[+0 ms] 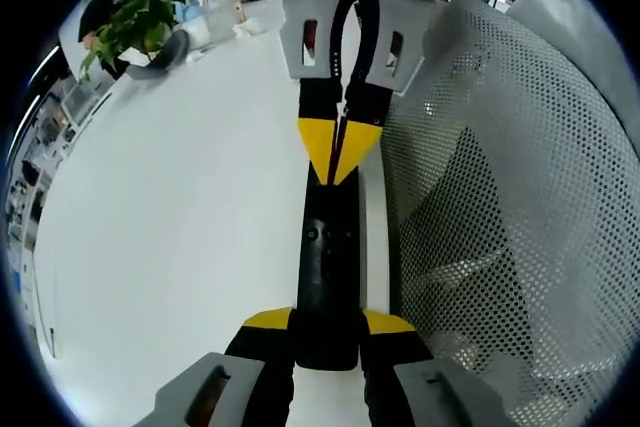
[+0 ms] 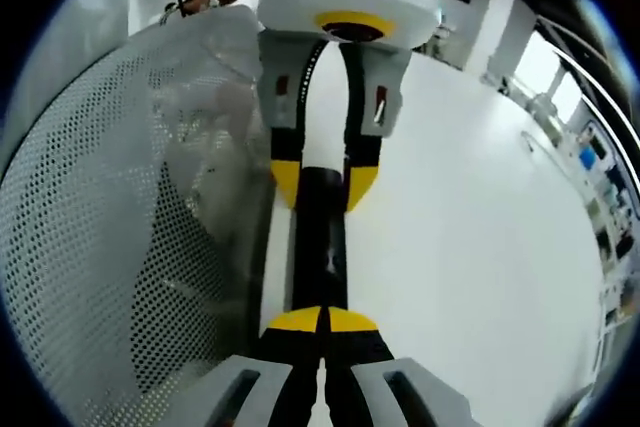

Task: Press the specified remote control buttons in sequence, fully releasing each button before pressing the next.

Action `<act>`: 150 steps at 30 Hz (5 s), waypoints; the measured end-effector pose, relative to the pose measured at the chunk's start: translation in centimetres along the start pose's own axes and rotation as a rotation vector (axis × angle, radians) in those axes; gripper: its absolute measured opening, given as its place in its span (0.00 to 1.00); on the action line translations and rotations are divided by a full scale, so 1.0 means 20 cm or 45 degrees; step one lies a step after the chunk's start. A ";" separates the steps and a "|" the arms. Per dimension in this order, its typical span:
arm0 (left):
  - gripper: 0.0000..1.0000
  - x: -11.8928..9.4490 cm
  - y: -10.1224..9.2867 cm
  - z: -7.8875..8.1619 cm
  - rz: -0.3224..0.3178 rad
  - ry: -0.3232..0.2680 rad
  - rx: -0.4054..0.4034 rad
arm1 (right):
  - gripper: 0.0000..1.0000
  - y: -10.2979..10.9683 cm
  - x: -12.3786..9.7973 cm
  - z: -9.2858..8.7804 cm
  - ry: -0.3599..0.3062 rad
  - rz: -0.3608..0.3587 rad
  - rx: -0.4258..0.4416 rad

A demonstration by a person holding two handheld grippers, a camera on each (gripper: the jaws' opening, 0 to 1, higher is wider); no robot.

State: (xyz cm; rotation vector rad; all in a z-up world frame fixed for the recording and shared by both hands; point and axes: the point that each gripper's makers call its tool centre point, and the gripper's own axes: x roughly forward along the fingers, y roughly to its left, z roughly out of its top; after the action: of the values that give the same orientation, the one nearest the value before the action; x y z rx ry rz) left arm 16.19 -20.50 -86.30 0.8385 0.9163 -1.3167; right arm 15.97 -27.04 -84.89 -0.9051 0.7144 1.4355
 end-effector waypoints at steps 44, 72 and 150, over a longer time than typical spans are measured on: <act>0.24 0.00 0.00 0.00 0.010 0.009 -0.001 | 0.00 -0.01 0.05 0.06 -0.068 0.001 0.060; 0.24 0.00 0.00 0.00 0.000 0.053 0.023 | 0.00 0.00 0.03 0.08 -0.142 -0.072 0.030; 0.24 0.01 -0.01 0.01 -0.028 0.071 0.065 | 0.04 0.00 0.08 0.08 0.027 0.006 0.010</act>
State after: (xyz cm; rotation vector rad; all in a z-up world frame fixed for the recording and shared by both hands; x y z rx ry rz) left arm 16.09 -20.71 -86.44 0.9110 0.9412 -1.3467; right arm 15.87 -24.94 -85.41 -0.9143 0.7380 1.4285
